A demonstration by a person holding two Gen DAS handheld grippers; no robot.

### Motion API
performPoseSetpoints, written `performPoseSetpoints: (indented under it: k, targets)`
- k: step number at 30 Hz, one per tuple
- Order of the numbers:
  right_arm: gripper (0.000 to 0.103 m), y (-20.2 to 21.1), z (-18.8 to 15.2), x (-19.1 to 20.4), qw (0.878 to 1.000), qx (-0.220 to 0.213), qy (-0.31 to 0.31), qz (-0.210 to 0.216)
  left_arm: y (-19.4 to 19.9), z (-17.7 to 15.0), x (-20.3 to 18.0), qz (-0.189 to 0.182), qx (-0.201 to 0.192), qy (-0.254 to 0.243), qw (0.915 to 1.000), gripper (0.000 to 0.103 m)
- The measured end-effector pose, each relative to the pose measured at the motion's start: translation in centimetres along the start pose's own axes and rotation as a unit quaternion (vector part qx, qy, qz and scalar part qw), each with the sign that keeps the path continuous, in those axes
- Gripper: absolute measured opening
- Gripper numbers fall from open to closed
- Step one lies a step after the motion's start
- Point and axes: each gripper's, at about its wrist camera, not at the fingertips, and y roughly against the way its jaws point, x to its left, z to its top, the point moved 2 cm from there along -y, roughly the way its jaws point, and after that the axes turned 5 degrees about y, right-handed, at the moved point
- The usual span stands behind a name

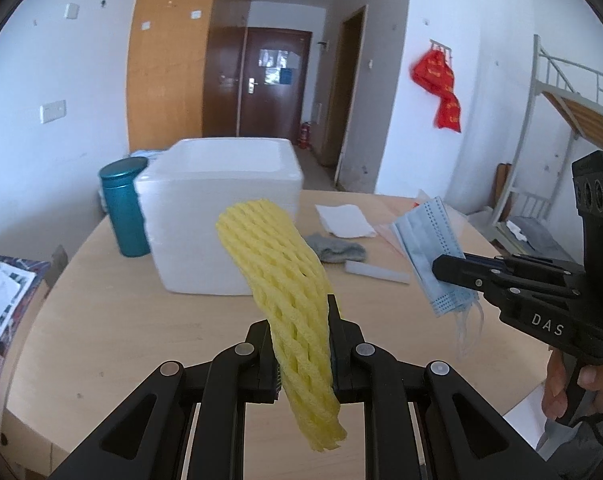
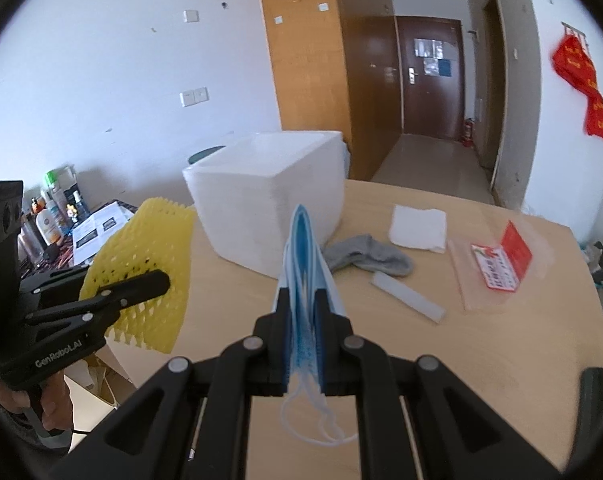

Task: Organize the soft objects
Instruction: 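Carry the yellow net and blue mask over the white foam box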

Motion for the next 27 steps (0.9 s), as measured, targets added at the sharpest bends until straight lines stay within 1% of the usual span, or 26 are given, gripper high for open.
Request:
performPoseSetpoints:
  k: [6,11,14,22,27]
  targets:
    - [0.013,-0.6,0.6,0.9,1.000,-0.001,0.011,0.011,0.8,0.2,1.6,0.011,-0.008,0.008,0.9999,0.018]
    - [0.013,-0.8,1.6,1.7,1.000,-0.009,0.019,0.020,1.3,0.8,1.8,0.013,-0.018,0.006,0.9997,0.018]
    - [0.013,-0.8,2.5,2.0,0.999,-0.016,0.020,0.027,1.6,1.8,2.0,0.016,-0.029,0.005,0.9995,0.018]
    - [0.013,-0.9,5.9,3.1,0.998,-0.035,0.047,0.033,2.1,4.8,2.1,0.024,-0.057,-0.010,0.9980,0.018]
    - [0.013,-2.2,8.0,3.3,0.997,-0.034,0.054,0.042,1.0,6.6,3.0,0.022,-0.054,-0.006,0.9983,0.018]
